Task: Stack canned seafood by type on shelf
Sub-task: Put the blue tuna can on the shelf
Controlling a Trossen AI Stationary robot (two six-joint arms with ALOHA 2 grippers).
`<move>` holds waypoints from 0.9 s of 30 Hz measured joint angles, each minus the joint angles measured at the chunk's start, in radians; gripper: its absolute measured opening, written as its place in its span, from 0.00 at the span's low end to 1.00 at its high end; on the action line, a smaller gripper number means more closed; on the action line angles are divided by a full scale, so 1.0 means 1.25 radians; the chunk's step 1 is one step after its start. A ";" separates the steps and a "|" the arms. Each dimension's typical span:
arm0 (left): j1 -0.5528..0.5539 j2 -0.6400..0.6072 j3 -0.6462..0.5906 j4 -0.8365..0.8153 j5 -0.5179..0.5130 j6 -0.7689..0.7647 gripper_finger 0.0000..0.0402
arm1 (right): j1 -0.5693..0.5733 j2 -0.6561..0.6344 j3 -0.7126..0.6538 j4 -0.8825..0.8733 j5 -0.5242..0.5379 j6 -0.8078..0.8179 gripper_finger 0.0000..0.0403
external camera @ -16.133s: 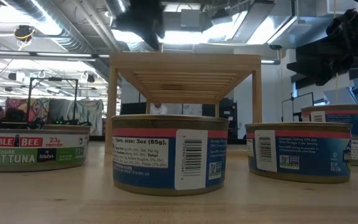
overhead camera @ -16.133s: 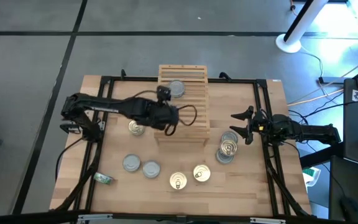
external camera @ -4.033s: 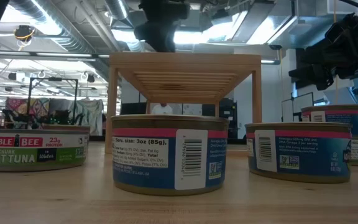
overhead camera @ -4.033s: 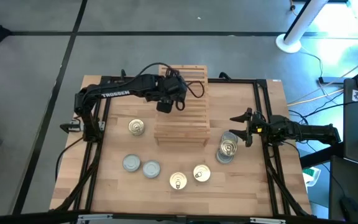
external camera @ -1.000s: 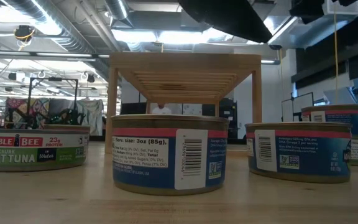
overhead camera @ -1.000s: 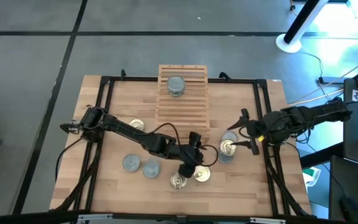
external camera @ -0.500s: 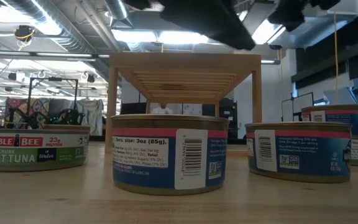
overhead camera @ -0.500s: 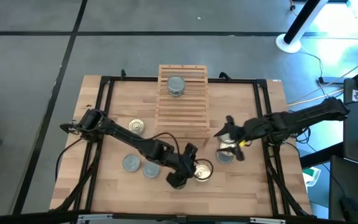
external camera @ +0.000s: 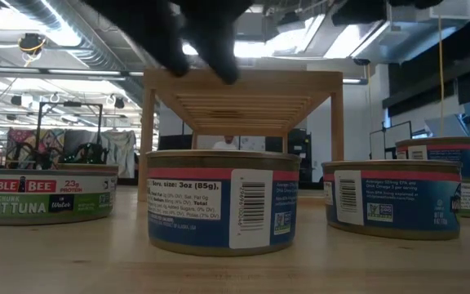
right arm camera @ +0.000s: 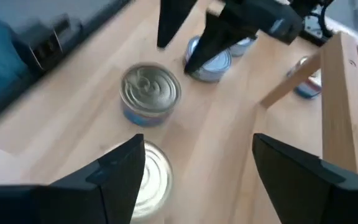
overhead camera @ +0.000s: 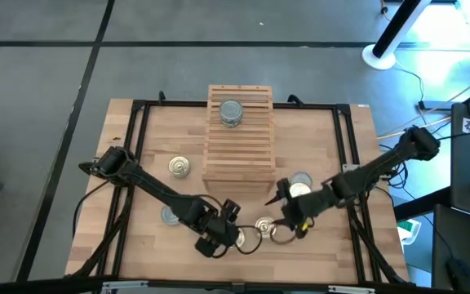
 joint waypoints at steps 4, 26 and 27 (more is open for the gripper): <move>-0.026 0.009 0.000 -0.030 0.000 0.008 0.62 | 0.029 0.081 0.000 0.073 0.052 -0.087 0.73; -0.077 0.053 -0.001 -0.014 -0.072 0.111 0.62 | 0.046 0.224 0.001 0.223 -0.014 -0.219 0.73; -0.079 0.053 -0.001 -0.013 -0.072 0.111 0.62 | 0.046 0.224 0.001 0.223 -0.023 -0.219 0.73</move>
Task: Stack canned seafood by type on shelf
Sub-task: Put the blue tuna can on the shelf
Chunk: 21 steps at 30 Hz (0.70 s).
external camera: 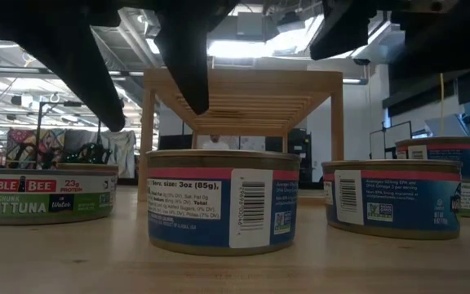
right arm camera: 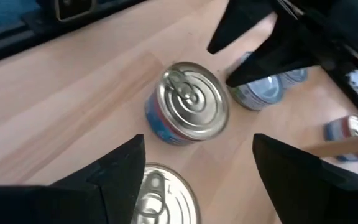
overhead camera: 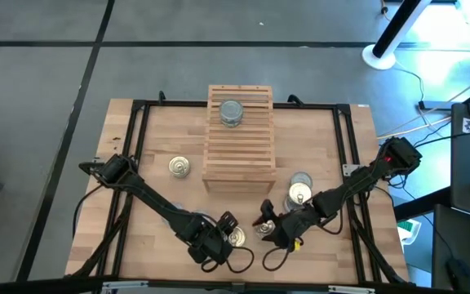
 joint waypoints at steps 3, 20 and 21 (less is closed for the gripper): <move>-0.002 0.000 0.000 0.001 0.000 0.002 0.62 | 0.001 0.000 0.000 -0.003 -0.016 0.009 0.73; 0.000 0.000 0.000 -0.013 -0.003 -0.060 0.62 | 0.000 -0.001 0.000 -0.008 -0.015 0.017 0.73; -0.001 0.000 0.000 -0.013 -0.003 -0.060 0.62 | 0.000 -0.001 0.000 -0.009 -0.015 0.017 0.73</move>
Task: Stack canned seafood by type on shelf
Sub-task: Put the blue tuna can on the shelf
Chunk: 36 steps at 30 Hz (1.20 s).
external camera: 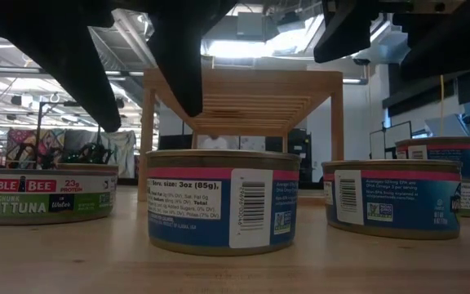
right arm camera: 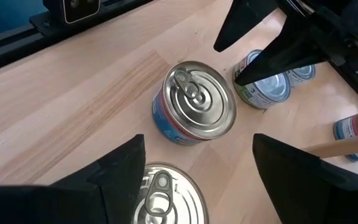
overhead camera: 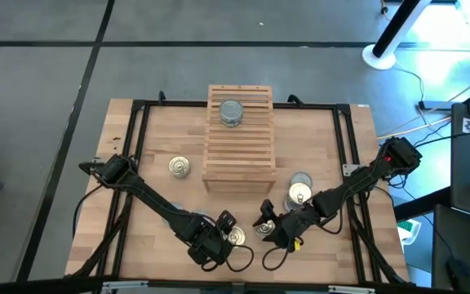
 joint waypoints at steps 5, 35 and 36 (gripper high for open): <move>-0.011 0.000 0.000 0.015 0.000 -0.028 0.62 | 0.000 0.000 0.000 0.000 -0.006 -0.014 0.73; -0.063 0.037 0.000 0.060 -0.130 -0.161 0.62 | -0.007 0.022 -0.001 0.053 0.014 -0.095 0.73; -0.063 0.041 0.001 0.060 -0.133 -0.161 0.62 | -0.007 0.033 -0.001 0.069 0.009 -0.106 0.73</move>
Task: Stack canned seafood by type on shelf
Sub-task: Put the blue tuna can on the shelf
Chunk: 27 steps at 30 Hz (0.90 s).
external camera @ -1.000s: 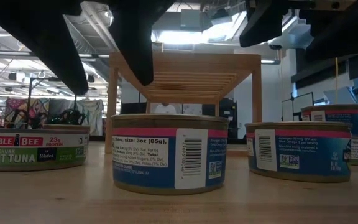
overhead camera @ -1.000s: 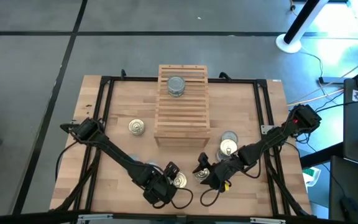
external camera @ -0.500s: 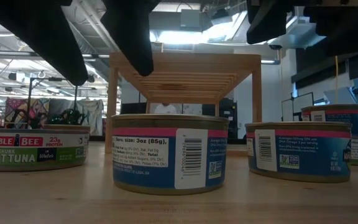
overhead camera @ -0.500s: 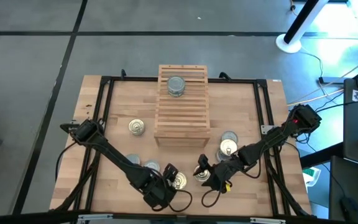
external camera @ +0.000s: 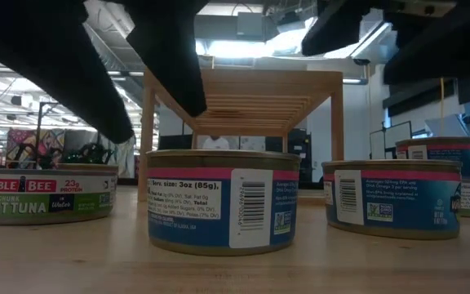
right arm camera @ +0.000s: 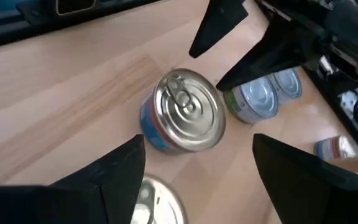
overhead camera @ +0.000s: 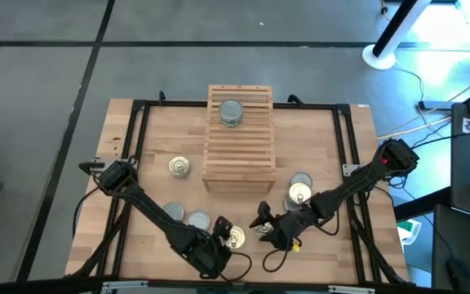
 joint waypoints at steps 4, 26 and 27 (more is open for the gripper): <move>-0.004 0.019 0.000 -0.002 -0.015 0.000 0.62 | -0.010 0.031 0.000 0.038 -0.051 -0.028 0.73; 0.003 0.053 0.000 -0.021 -0.087 -0.004 0.24 | -0.087 0.043 0.000 0.028 -0.079 -0.047 0.73; 0.005 0.053 0.000 -0.026 -0.088 -0.004 0.21 | -0.087 0.043 0.000 0.026 -0.079 -0.047 0.73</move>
